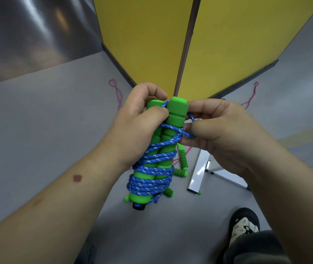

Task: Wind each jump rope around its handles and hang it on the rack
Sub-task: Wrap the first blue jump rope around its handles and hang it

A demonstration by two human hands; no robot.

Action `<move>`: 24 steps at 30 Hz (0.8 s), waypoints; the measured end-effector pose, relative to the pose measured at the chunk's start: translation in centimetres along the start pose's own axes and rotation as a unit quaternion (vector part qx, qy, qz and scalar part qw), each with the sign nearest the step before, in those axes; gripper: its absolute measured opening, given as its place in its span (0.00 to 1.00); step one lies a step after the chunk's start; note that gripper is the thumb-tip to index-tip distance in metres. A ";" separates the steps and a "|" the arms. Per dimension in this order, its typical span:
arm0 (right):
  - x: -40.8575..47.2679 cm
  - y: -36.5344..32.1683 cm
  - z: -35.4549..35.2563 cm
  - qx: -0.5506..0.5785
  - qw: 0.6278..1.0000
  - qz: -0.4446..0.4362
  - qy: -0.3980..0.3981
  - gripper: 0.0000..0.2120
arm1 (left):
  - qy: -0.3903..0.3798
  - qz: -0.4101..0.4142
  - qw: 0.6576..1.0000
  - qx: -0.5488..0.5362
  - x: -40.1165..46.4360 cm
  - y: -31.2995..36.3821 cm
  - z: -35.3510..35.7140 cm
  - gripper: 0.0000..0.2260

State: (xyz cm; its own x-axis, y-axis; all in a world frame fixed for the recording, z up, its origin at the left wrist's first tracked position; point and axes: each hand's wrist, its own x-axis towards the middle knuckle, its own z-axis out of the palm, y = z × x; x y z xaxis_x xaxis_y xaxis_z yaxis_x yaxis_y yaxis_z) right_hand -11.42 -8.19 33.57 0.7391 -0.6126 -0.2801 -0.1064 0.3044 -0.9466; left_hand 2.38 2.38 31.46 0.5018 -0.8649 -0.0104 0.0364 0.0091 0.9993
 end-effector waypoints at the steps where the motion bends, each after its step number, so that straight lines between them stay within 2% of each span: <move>1: 0.0 0.1 0.0 -0.006 1.000 -0.009 0.011 0.16 | 0.001 0.012 1.000 0.027 -0.1 0.0 0.1 0.11; 3: 0.1 0.3 -0.2 -0.031 0.999 -0.031 0.029 0.18 | 0.012 0.029 0.994 0.107 -0.4 0.0 0.5 0.19; 5: 0.2 0.5 -0.2 -0.064 0.996 -0.052 0.032 0.19 | 0.044 0.037 0.980 0.193 -0.5 -0.2 0.8 0.22; 10: 0.1 0.7 0.3 -0.055 0.995 -0.074 0.042 0.18 | 0.077 0.056 0.955 0.279 -0.5 -0.2 0.9 0.15; 15: 0.0 0.8 0.6 -0.037 0.997 -0.051 0.054 0.15 | 0.051 0.058 0.954 0.289 -0.8 0.1 1.1 0.11; 19: -0.1 0.7 0.6 -0.040 0.996 -0.049 0.058 0.08 | -0.001 0.065 0.971 0.231 -1.1 0.0 1.4 0.11; 22: -0.2 0.6 0.5 -0.005 0.998 -0.048 0.049 0.08 | 0.012 0.070 0.973 0.221 -0.9 -0.2 1.4 0.17; 24: -0.3 0.4 0.5 0.004 0.998 -0.049 0.045 0.09 | 0.029 0.065 0.976 0.206 -0.7 -0.3 1.4 0.16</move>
State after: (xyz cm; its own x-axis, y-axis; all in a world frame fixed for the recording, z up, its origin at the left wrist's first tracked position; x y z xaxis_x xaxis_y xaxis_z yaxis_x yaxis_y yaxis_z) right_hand -11.36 -7.56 33.35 0.6830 -0.7028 -0.1990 -0.0303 0.2450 -0.9690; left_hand 0.85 2.27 31.27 0.5282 -0.8396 0.1268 -0.3744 -0.0963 0.9223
